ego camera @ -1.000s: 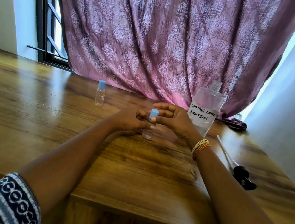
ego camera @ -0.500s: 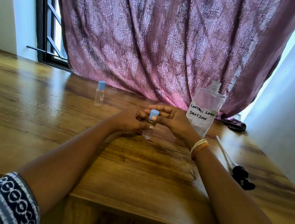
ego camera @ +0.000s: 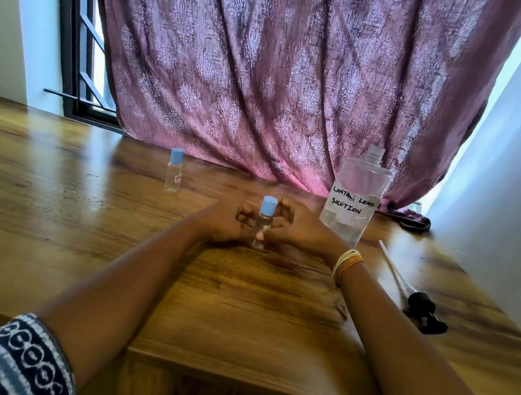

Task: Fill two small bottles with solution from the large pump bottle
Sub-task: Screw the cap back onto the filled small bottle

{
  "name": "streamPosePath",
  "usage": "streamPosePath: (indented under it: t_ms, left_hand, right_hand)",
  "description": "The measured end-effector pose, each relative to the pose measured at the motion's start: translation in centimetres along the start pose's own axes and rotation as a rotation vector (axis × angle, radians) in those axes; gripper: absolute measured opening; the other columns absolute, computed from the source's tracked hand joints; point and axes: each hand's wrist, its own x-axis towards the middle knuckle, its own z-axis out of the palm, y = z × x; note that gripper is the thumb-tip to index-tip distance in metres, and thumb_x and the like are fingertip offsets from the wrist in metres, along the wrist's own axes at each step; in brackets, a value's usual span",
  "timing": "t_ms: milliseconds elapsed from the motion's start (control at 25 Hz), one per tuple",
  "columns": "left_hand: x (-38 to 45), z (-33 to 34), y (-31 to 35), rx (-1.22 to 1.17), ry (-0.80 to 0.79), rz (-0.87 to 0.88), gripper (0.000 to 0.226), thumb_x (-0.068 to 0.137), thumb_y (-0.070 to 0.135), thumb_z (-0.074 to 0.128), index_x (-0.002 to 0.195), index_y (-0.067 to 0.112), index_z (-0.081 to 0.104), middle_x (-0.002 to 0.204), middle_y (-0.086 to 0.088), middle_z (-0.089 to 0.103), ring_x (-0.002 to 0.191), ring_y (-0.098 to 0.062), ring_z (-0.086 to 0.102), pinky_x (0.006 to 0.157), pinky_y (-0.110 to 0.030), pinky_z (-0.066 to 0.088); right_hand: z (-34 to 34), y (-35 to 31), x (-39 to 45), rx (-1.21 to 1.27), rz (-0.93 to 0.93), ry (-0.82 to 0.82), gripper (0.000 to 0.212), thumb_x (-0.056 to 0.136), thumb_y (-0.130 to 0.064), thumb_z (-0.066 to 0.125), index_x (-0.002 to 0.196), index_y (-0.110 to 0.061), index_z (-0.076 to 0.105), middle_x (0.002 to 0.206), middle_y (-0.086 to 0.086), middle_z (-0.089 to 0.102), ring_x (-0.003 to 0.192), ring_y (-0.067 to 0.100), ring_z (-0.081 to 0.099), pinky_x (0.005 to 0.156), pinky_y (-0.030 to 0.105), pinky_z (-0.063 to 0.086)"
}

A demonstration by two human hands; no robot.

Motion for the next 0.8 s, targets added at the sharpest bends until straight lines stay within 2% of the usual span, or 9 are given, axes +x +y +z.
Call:
streamPosePath:
  t_ms: [120, 200, 280, 320, 440, 520, 600, 680, 800]
  left_hand:
    - [0.2, -0.5, 0.0, 0.058, -0.006, -0.021, 0.047, 0.071, -0.012, 0.073, 0.116, -0.002, 0.063, 0.11, -0.018, 0.07, 0.094, -0.022, 0.067, 0.09, -0.033, 0.054]
    - [0.5, -0.8, -0.4, 0.168, 0.034, -0.002, 0.039, 0.073, -0.007, 0.073, 0.111, 0.0, 0.066, 0.101, -0.015, 0.072, 0.084, -0.019, 0.066, 0.081, -0.028, 0.055]
    - [0.7, -0.8, -0.8, 0.206, 0.083, -0.001, 0.037, 0.071, 0.004, 0.079, 0.106, 0.006, 0.067, 0.086, -0.003, 0.07, 0.071, -0.01, 0.062, 0.066, -0.018, 0.052]
    - [0.8, -0.8, -1.0, 0.216, 0.114, -0.006, 0.041, 0.069, 0.009, 0.082, 0.107, 0.011, 0.066, 0.082, 0.003, 0.066, 0.068, -0.007, 0.06, 0.065, -0.017, 0.051]
    - [1.3, -1.0, -1.5, 0.262, 0.255, -0.024, 0.052, 0.072, 0.01, 0.079, 0.12, 0.014, 0.059, 0.084, 0.002, 0.059, 0.073, -0.012, 0.056, 0.074, -0.028, 0.051]
    - [1.7, -1.4, -1.9, 0.314, 0.283, -0.057, 0.055, 0.075, 0.01, 0.076, 0.127, 0.011, 0.057, 0.095, -0.005, 0.059, 0.085, -0.017, 0.056, 0.087, -0.035, 0.052]
    - [1.9, -1.6, -2.3, 0.334, 0.263, -0.076, 0.053, 0.077, 0.012, 0.075, 0.126, 0.009, 0.058, 0.105, -0.01, 0.063, 0.094, -0.021, 0.059, 0.093, -0.039, 0.052]
    - [2.0, -1.7, -2.4, 0.33, 0.248, -0.082, 0.046, 0.078, 0.013, 0.074, 0.122, 0.009, 0.061, 0.108, -0.01, 0.065, 0.099, -0.022, 0.061, 0.093, -0.039, 0.052]
    - [1.8, -1.6, -2.2, 0.289, 0.253, -0.077, 0.031, 0.08, 0.009, 0.07, 0.111, 0.008, 0.067, 0.104, -0.01, 0.068, 0.095, -0.022, 0.063, 0.09, -0.038, 0.054]
  right_hand:
    - [0.6, 0.5, -0.1, -0.01, -0.013, 0.01, 0.058, 0.07, 0.01, 0.078, 0.118, -0.012, 0.054, 0.11, 0.012, 0.066, 0.091, 0.011, 0.066, 0.081, 0.017, 0.055]
    - [0.8, 0.8, 0.1, -0.041, -0.029, 0.071, 0.053, 0.068, 0.006, 0.08, 0.114, -0.012, 0.059, 0.104, 0.012, 0.069, 0.085, 0.011, 0.066, 0.081, 0.023, 0.056]
    - [1.0, 1.1, 0.6, -0.099, -0.02, 0.147, 0.046, 0.07, 0.003, 0.08, 0.112, -0.008, 0.064, 0.097, 0.01, 0.071, 0.078, 0.01, 0.065, 0.077, 0.026, 0.056]
    - [1.2, 1.4, 1.0, -0.111, -0.001, 0.197, 0.043, 0.07, 0.002, 0.078, 0.11, -0.007, 0.066, 0.09, 0.007, 0.071, 0.074, 0.009, 0.063, 0.074, 0.026, 0.055]
    - [1.6, 2.0, 2.7, -0.147, 0.075, 0.318, 0.032, 0.069, -0.003, 0.076, 0.1, -0.008, 0.069, 0.072, 0.0, 0.065, 0.064, 0.011, 0.058, 0.067, 0.032, 0.051]
    - [1.4, 2.1, 4.3, -0.18, 0.114, 0.363, 0.03, 0.067, -0.006, 0.079, 0.094, -0.006, 0.066, 0.068, -0.001, 0.061, 0.066, 0.016, 0.058, 0.071, 0.041, 0.054]
    - [1.2, 2.2, 5.6, -0.195, 0.158, 0.398, 0.031, 0.066, -0.007, 0.081, 0.093, -0.008, 0.065, 0.069, -0.002, 0.059, 0.072, 0.019, 0.059, 0.078, 0.044, 0.056]
    - [1.2, 2.4, 6.7, -0.194, 0.185, 0.431, 0.029, 0.065, -0.01, 0.082, 0.088, -0.014, 0.065, 0.07, -0.004, 0.059, 0.074, 0.018, 0.06, 0.076, 0.038, 0.056]
    - [1.2, 2.7, 7.0, -0.23, 0.225, 0.453, 0.025, 0.064, -0.014, 0.083, 0.075, -0.021, 0.061, 0.075, -0.003, 0.063, 0.078, 0.018, 0.061, 0.064, 0.027, 0.049]
